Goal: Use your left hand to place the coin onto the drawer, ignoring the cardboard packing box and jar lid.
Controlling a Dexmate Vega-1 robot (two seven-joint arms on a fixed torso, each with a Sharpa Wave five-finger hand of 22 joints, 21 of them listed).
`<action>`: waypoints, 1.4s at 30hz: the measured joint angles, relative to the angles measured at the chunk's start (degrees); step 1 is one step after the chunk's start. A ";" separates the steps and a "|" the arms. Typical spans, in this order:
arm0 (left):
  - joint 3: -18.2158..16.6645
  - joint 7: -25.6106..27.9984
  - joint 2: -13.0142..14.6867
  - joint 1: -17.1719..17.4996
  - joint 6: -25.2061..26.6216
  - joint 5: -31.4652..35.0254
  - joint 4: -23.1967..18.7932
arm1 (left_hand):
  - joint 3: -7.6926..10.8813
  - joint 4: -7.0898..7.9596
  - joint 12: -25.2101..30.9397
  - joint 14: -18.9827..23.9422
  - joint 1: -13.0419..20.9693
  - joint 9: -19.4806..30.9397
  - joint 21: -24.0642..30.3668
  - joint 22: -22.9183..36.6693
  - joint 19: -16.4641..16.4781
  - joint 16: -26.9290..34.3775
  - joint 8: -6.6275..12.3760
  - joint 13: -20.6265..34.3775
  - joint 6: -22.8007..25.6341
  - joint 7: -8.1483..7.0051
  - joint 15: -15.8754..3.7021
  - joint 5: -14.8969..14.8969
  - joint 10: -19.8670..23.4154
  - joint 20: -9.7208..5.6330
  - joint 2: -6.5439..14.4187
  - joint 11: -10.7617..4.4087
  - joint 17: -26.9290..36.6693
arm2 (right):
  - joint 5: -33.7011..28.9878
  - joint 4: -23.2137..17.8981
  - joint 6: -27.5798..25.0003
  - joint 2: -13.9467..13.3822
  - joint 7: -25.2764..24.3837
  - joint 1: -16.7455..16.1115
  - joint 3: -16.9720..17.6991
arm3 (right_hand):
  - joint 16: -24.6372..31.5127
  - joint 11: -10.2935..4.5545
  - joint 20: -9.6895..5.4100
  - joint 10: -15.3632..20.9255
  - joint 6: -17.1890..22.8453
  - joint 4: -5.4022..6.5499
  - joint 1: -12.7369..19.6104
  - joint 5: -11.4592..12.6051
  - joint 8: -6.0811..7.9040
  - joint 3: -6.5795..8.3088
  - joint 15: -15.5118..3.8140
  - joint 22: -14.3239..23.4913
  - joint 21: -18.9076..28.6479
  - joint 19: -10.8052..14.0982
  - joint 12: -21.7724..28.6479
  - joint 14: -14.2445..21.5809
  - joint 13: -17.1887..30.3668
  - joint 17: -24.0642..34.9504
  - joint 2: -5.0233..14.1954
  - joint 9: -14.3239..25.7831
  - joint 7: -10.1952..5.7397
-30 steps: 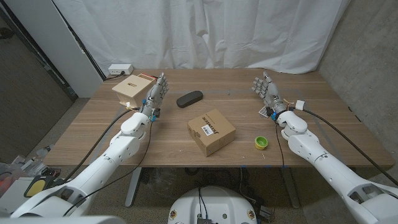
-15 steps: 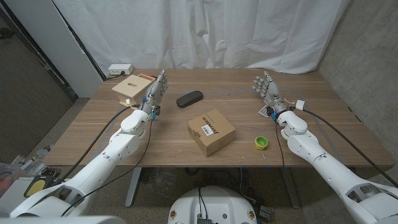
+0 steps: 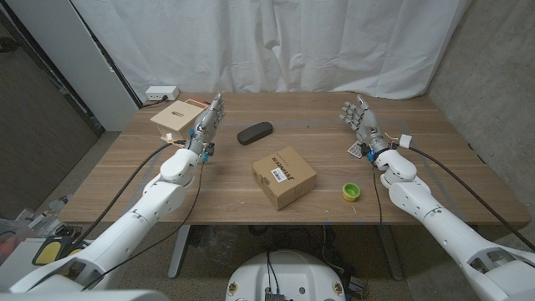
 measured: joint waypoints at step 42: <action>-2.18 -7.56 2.10 0.84 -21.10 6.58 8.37 | 0.76 -5.35 1.43 14.01 8.76 -0.02 1.23 0.02 10.27 1.30 3.10 -0.01 16.63 -3.45 -1.20 2.89 14.47 -0.34 -1.21 -4.25 0.01 | -3.46 -11.47 1.32 -2.26 -8.99 -7.64 2.17 | 0.23 -0.21 -0.11 0.37 0.98 0.00 0.00 0.00 0.22 0.00 -0.62 -0.02 -0.46 0.51 0.20 0.61 -0.01 -0.01 0.00 -0.01 0.05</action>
